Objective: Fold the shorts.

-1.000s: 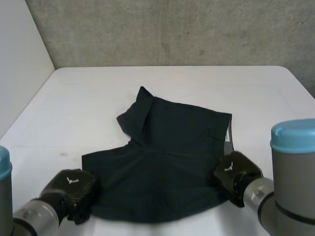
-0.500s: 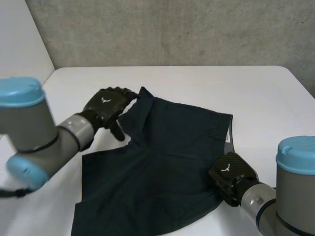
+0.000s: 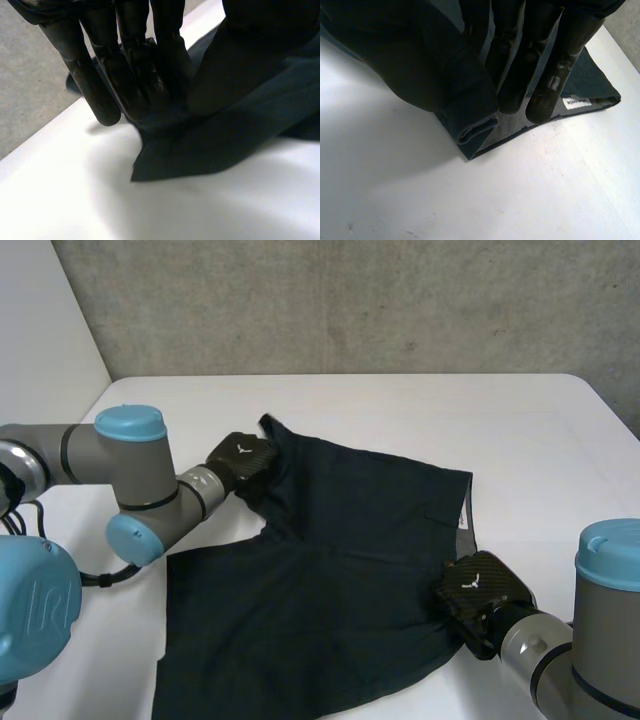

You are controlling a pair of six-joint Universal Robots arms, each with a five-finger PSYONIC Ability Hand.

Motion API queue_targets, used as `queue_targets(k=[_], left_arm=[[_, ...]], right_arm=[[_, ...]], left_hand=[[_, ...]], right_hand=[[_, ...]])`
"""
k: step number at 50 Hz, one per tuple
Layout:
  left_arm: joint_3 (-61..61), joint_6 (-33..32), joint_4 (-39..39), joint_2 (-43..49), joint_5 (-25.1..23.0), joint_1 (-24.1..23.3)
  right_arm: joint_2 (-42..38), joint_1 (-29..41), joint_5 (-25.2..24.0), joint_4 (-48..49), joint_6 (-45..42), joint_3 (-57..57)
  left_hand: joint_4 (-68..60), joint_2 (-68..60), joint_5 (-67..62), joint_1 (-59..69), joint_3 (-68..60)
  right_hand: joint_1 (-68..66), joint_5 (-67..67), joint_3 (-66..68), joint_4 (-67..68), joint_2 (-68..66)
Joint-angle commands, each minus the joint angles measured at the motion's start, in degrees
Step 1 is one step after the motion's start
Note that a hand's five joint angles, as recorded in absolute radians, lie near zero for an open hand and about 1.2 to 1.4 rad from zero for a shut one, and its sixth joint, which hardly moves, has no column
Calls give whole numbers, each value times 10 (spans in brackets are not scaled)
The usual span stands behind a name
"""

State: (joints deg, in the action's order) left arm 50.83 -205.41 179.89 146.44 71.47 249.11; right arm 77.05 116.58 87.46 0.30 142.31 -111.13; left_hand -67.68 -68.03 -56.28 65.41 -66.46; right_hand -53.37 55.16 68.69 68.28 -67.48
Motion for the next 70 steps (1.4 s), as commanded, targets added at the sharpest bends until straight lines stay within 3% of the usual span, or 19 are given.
queue_targets(k=[1, 7, 14, 17, 18, 20, 29, 37, 40, 45, 49, 56, 70], left_arm=[[30, -33, -10, -15, 111, -10], [81, -32, -50, -65, 233, -24], [83, -32, -44, -73, 245, -33], [74, -29, -36, -71, 242, -30], [70, -28, -33, -70, 240, -29], [69, -29, -32, -71, 236, -29], [82, -1, -37, -97, 201, -17], [96, 41, -37, -105, 190, 35], [93, 51, -37, -96, 162, 52], [88, 92, -38, -86, 63, 66], [71, 147, -38, -81, 33, 82], [7, 250, -58, -51, 11, 104], [-148, 270, -177, 57, 2, 99]], right_arm=[[0, -1, 1, 1, 0, 0], [0, 0, 0, 1, 1, 1], [0, 0, 0, 1, 0, 1], [0, 0, 0, 0, 0, -1], [0, 0, 0, 0, 0, -2], [1, 0, 0, 1, 0, -4], [0, 0, 1, 1, 0, -5], [-1, 0, 0, 1, 0, -7], [-1, 0, 0, 2, 0, -7], [-1, 0, 0, 2, 0, -7], [-3, 0, 1, 3, 0, -7], [-3, 0, 1, 2, 0, -7], [-2, 0, 2, 3, 0, -7]], left_hand=[[-123, -120, -137, 146, -135], [-123, -120, -137, 146, -135], [-98, -95, -112, 121, -111], [190, 193, 176, -167, 178], [421, 424, 407, -398, 409], [566, 569, 552, -543, 554], [558, 561, 544, -535, 546], [489, 493, 475, -466, 477], [432, 435, 418, -409, 420], [321, 325, 307, -298, 309], [274, 277, 260, -251, 261], [272, 275, 258, -249, 260], [257, 260, 243, -234, 245]], right_hand=[[-266, 148, 113, 117, -125], [-266, 148, 113, 117, -125], [-266, 148, 113, 117, -125], [-266, 148, 113, 117, -125], [-266, 148, 113, 117, -125], [-266, 148, 113, 117, -125], [-266, 148, 113, 117, -125], [-266, 148, 113, 117, -125], [-266, 148, 113, 117, -125], [-266, 148, 113, 117, -125], [-266, 148, 113, 117, -125], [-266, 148, 113, 117, -125], [-266, 148, 113, 117, -125]])
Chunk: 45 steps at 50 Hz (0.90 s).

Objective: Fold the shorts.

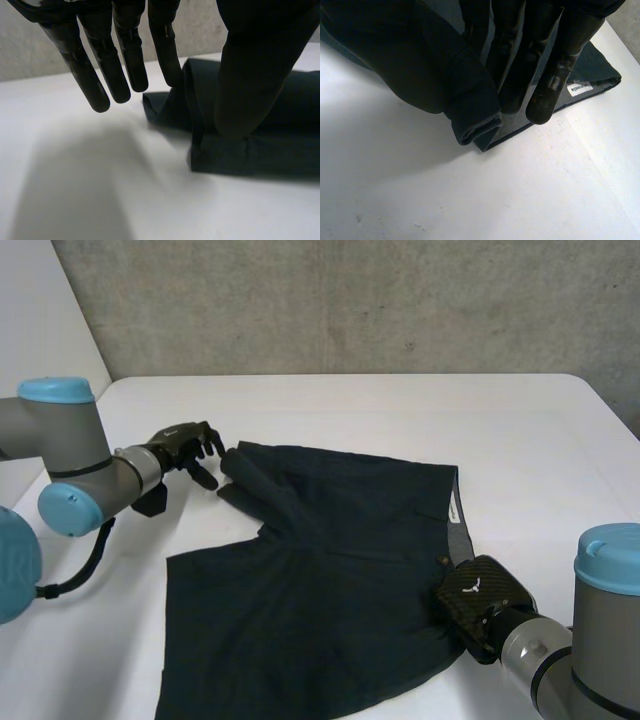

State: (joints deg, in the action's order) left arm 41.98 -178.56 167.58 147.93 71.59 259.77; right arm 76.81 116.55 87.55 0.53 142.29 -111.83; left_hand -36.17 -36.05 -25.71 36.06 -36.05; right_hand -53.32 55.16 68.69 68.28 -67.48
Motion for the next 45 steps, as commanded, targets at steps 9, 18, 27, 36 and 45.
queue_targets(k=[9, 18, 27, 36, 45], left_arm=[[-66, 4, -56, 50, 0, -18], [-89, 12, -56, 71, -8, -31], [-88, 15, -59, 68, -6, -40], [-60, 9, -68, 40, 27, -32], [28, 4, -80, -26, 56, 1]], right_arm=[[0, 0, 1, 0, 0, -1], [-1, 0, 3, 0, 0, -1], [-2, -1, 3, 0, -1, -1], [-1, 0, 3, 0, -1, -1], [1, 0, 4, -1, -1, -1]], left_hand=[[-58, -60, -63, 59, -60], [-117, -118, -122, 118, -118], [-388, -389, -392, 389, -389], [-438, -440, -443, 439, -440], [-438, -440, -443, 439, -440]], right_hand=[[-267, 148, 113, 117, -125], [-267, 148, 113, 117, -125], [-267, 148, 113, 117, -125], [-267, 148, 113, 117, -125], [-267, 148, 113, 117, -125]])
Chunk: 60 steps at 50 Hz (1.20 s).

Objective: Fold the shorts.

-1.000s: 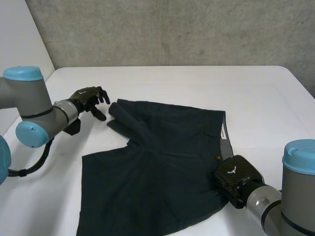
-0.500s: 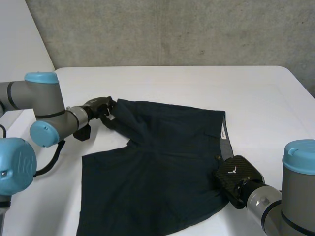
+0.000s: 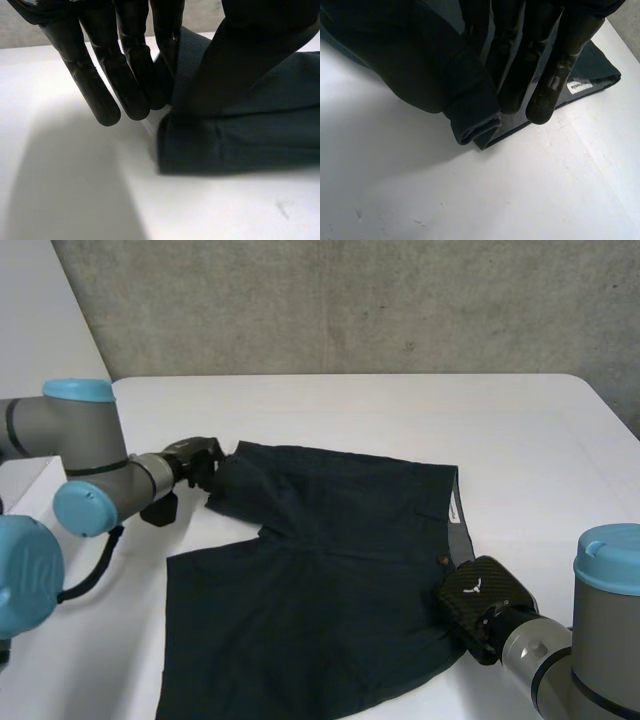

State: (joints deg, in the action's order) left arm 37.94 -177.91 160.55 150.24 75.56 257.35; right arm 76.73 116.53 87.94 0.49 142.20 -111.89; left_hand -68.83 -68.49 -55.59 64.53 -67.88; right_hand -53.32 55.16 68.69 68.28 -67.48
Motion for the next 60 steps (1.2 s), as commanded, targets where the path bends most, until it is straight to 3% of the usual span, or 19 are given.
queue_targets(k=[1, 10, 19, 21, 22, 25, 26, 29, 35, 41, 46, 55, 60], left_arm=[[78, -2, -11, -55, 16, 28], [187, -7, -11, -115, 16, 39], [204, -9, -15, -117, 23, 40], [204, -9, -15, -117, 21, 38], [204, -9, -15, -118, 21, 37], [203, -8, -17, -126, 21, 34], [204, -7, -20, -137, 22, 32], [213, -4, -26, -177, 24, 32], [343, -16, -24, -321, 5, 31], [500, -93, -21, -437, -21, 11], [638, -142, -15, -525, 1, -17], [769, -135, 16, -624, 48, -109], [799, -101, 45, -634, 109, -162]], right_arm=[[2, 0, 0, -1, 0, -2], [2, 2, -1, -1, 0, -3], [6, 1, -1, -1, 1, -3], [9, 1, -1, -1, 1, -3], [10, 1, -1, -1, 1, -4], [12, 1, -2, -1, 4, -3], [12, 1, -2, -1, 6, -3], [14, 0, -2, -1, 22, 1], [14, -2, -4, -3, 83, 24], [9, 0, -3, -7, 191, 76], [-8, -1, -3, -8, 257, 110], [-42, -3, -2, -9, 336, 166], [-58, 3, -1, -13, 339, 187]], left_hand=[[-112, -115, -144, 155, -121], [-112, -115, -144, 155, -121], [-112, -115, -144, 155, -121], [-12, -15, -44, 55, -21], [166, 162, 133, -123, 156], [412, 409, 380, -369, 403], [586, 583, 554, -543, 577], [588, 585, 556, -545, 579], [588, 585, 556, -545, 579], [588, 585, 556, -545, 579], [581, 578, 549, -538, 572], [556, 553, 523, -513, 546], [554, 551, 522, -511, 545]], right_hand=[[-267, 148, 113, 117, -125], [-267, 148, 113, 117, -125], [-267, 148, 113, 117, -125], [-267, 148, 113, 117, -125], [-267, 148, 113, 117, -125], [-267, 148, 113, 117, -125], [-267, 148, 113, 117, -125], [-267, 148, 113, 117, -125], [-267, 148, 113, 117, -125], [-267, 148, 113, 117, -125], [-267, 148, 113, 117, -125], [-267, 148, 113, 117, -125], [-267, 148, 113, 117, -125]])
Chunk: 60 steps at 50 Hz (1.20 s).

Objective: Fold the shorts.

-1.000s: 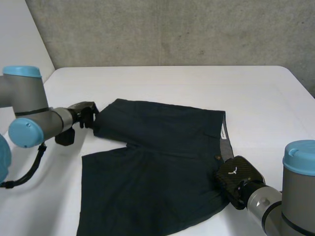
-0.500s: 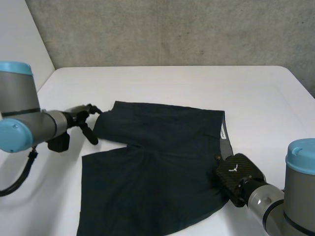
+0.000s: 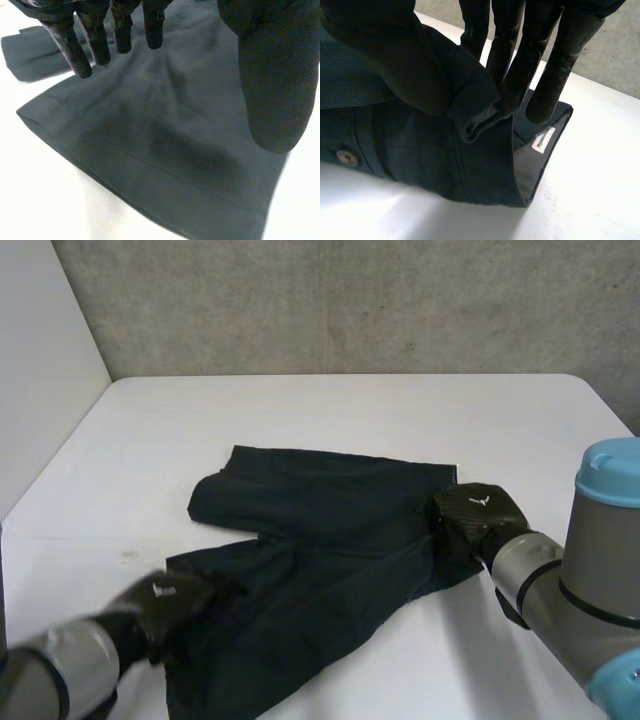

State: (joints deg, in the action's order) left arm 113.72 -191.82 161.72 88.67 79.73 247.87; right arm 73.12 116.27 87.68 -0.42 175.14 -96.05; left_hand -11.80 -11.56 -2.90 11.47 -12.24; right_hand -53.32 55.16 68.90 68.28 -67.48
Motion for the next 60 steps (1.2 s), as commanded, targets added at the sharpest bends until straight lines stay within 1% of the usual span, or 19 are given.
queue_targets(k=[1, 8, 12, 14, 21, 28, 35, 37, 38, 41, 44, 45, 49, 50, 52, 53, 54, 56, 60], left_arm=[[43, 47, 36, -17, 78, -74], [41, 119, 60, -4, 151, -140], [34, 138, 83, 17, 172, -159], [31, 140, 93, 25, 178, -165], [14, 139, 142, 78, 210, -191], [-16, 140, 158, 135, 270, -235], [-24, 140, 172, 165, 277, -240], [-24, 140, 172, 169, 280, -241], [-25, 140, 173, 165, 287, -242], [-30, 139, 175, 151, 315, -243], [-39, 131, 171, 114, 334, -243], [-42, 126, 166, 79, 336, -239], [-44, 91, 138, 11, 325, -230], [-45, 80, 130, -1, 322, -227], [-47, 44, 102, -33, 313, -207], [-48, 30, 91, -44, 308, -199], [-48, 11, 69, -56, 296, -186], [-47, -1, 44, -65, 281, -177], [-46, -8, -33, -75, 238, -165]], right_arm=[[-25, 6, 3, -4, 11, 32], [-45, 8, 6, -5, 35, 57], [-52, 11, 6, -5, 41, 65], [-53, 11, 6, -5, 44, 69], [-53, 11, 6, -5, 51, 70], [-52, 10, 6, -6, 52, 68], [-51, 8, 6, -6, 52, 66], [-50, 6, 6, -6, 51, 65], [-50, 6, 6, -6, 50, 64], [-46, 4, 7, -7, 50, 61], [-40, 1, 8, -9, 40, 57], [-36, 1, 8, -12, 36, 54], [7, 1, 3, -48, -29, 37], [24, 1, 2, -75, -82, 25], [36, 1, 2, -91, -130, 10], [55, 0, 2, -107, -187, -12], [66, 0, 2, -112, -208, -23], [106, 1, 7, -121, -274, -60], [171, 2, 14, -142, -349, -110]], left_hand=[[-16, -18, -5, 19, -12], [-28, -30, -17, 31, -23], [-36, -39, -25, 40, -32], [-40, -42, -29, 43, -35], [-137, -140, -126, 140, -133], [-194, -197, -183, 198, -190], [-213, -215, -202, 216, -208], [-271, -274, -260, 275, -267], [-412, -414, -401, 415, -407], [-681, -684, -670, 684, -677], [-682, -684, -671, 685, -678], [-682, -684, -671, 685, -678], [-682, -684, -671, 685, -678], [-682, -684, -671, 685, -678], [-682, -684, -671, 685, -678], [-682, -684, -671, 685, -678], [-682, -684, -671, 685, -678], [-682, -684, -671, 685, -678], [-682, -684, -671, 685, -678]], right_hand=[[-267, 148, 111, 117, -125], [-267, 148, 111, 117, -125], [-267, 148, 111, 117, -125], [-267, 148, 111, 117, -125], [-267, 148, 111, 117, -125], [-267, 148, 111, 117, -125], [-267, 148, 111, 117, -125], [-267, 148, 111, 117, -125], [-267, 148, 111, 117, -125], [-267, 148, 111, 117, -125], [-267, 148, 111, 117, -125], [-267, 148, 111, 117, -125], [-267, 148, 111, 117, -125], [-267, 148, 111, 117, -125], [-267, 148, 111, 117, -125], [-267, 148, 111, 117, -125], [-267, 148, 111, 117, -125], [-267, 148, 111, 117, -125], [-267, 148, 111, 117, -125]])
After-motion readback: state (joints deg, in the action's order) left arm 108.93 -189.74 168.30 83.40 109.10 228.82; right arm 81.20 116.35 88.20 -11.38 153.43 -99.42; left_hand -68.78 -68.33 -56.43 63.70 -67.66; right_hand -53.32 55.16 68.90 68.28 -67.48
